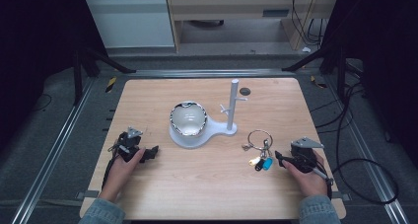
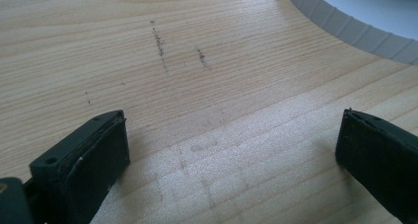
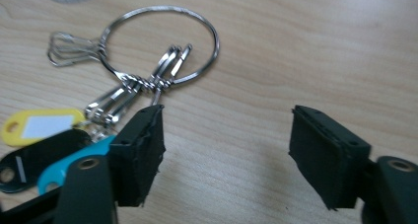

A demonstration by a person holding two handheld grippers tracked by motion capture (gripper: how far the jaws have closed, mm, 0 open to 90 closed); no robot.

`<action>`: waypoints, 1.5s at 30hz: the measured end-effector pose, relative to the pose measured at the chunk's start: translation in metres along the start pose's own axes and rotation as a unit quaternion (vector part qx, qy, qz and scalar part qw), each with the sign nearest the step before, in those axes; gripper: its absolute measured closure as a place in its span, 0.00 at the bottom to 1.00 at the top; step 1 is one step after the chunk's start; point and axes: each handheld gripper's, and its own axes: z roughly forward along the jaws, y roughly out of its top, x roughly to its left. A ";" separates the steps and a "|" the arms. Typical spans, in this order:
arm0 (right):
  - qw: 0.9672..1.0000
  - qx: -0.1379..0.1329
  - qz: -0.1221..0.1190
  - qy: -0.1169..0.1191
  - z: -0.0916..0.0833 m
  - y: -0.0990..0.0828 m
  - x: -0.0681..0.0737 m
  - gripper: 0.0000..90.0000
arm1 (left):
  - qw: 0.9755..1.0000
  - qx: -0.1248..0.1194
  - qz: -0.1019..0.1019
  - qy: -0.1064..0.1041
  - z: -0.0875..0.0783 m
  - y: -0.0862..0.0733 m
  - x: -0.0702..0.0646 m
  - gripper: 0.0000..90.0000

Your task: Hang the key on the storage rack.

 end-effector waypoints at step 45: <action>0.999 0.017 -0.027 0.030 0.022 0.008 0.018 0.84 | 1.000 0.000 0.000 0.000 0.000 0.000 0.000 0.00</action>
